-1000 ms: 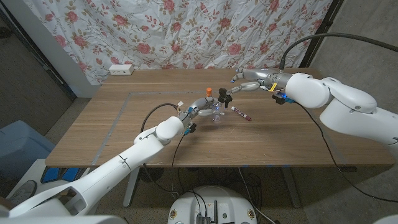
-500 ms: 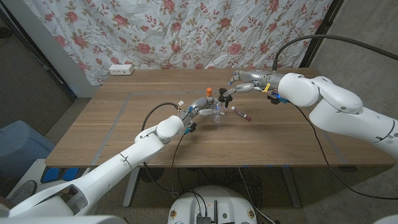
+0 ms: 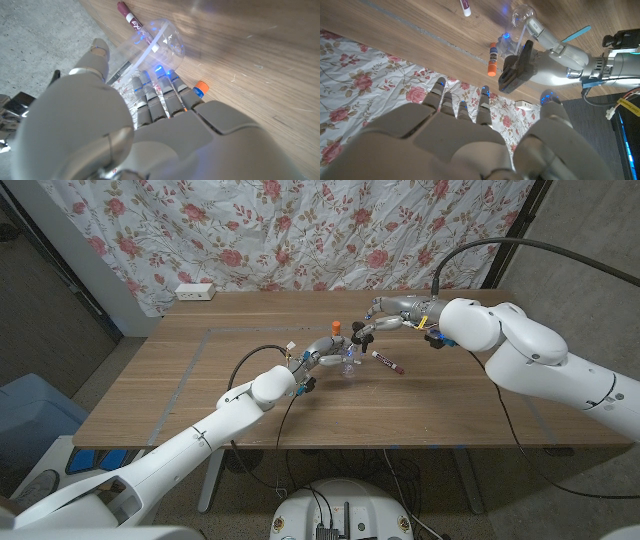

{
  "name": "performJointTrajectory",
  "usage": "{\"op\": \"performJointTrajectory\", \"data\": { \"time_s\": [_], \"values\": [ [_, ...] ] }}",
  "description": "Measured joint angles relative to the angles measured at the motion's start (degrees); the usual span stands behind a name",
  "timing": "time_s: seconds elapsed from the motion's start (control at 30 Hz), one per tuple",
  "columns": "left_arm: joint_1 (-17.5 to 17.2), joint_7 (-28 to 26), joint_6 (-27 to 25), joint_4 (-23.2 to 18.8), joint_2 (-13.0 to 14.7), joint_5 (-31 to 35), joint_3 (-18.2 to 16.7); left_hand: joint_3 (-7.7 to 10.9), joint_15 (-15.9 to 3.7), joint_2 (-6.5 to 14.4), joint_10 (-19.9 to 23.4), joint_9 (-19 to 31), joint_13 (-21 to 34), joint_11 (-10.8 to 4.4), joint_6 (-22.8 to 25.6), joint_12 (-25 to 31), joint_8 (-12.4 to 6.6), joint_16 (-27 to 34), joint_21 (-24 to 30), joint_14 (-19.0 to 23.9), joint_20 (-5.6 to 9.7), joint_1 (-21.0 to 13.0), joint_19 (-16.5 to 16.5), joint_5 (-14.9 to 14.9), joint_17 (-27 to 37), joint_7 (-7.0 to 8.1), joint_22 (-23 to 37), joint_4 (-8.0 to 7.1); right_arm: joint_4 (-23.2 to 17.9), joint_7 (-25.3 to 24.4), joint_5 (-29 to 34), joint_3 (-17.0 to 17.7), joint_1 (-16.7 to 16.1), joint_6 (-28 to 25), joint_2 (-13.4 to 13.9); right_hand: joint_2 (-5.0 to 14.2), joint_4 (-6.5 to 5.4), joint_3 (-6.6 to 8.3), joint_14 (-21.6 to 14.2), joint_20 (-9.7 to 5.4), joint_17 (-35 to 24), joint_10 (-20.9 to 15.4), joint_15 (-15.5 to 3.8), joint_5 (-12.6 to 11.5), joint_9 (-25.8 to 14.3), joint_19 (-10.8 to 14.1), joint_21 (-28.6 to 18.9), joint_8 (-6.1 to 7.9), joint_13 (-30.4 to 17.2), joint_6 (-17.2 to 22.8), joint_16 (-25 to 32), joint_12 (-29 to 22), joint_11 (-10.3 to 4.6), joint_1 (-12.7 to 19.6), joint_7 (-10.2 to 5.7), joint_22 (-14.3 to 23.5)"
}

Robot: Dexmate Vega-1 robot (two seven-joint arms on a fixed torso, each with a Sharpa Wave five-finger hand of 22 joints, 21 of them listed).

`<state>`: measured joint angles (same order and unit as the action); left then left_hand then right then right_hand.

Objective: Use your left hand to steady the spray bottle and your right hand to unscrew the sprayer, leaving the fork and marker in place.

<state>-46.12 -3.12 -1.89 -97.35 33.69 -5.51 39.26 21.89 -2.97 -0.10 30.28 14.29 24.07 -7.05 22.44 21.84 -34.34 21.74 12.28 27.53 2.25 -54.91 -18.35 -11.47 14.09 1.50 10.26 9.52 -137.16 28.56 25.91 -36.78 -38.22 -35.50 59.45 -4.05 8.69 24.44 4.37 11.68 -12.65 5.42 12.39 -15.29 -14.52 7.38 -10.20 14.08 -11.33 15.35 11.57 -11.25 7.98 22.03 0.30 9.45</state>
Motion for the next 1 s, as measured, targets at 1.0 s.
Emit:
{"op": "performJointTrajectory", "data": {
  "time_s": [1.0],
  "values": [
    [0.5,0.4,0.4,0.8,-0.2,0.1,0.6,-0.39,0.00,0.1,0.0,-0.3,0.5,-0.01,0.2,-0.3,-0.43,-0.2,0.0,0.0,0.00,0.1,0.0,0.0,-0.4,0.20,0.0,-0.07,2.0,1.1,4.0,-2.3,0.6,-1.4,-2.8,2.25,1.49,2.30,-3.1,-0.12,0.0,-2.3,-0.20,-0.5,-0.5,3.0,-0.6,2.25,0.0,4.0,1.2,-0.7,-1.21,4.7,-3.40,0.0]
  ]
}}
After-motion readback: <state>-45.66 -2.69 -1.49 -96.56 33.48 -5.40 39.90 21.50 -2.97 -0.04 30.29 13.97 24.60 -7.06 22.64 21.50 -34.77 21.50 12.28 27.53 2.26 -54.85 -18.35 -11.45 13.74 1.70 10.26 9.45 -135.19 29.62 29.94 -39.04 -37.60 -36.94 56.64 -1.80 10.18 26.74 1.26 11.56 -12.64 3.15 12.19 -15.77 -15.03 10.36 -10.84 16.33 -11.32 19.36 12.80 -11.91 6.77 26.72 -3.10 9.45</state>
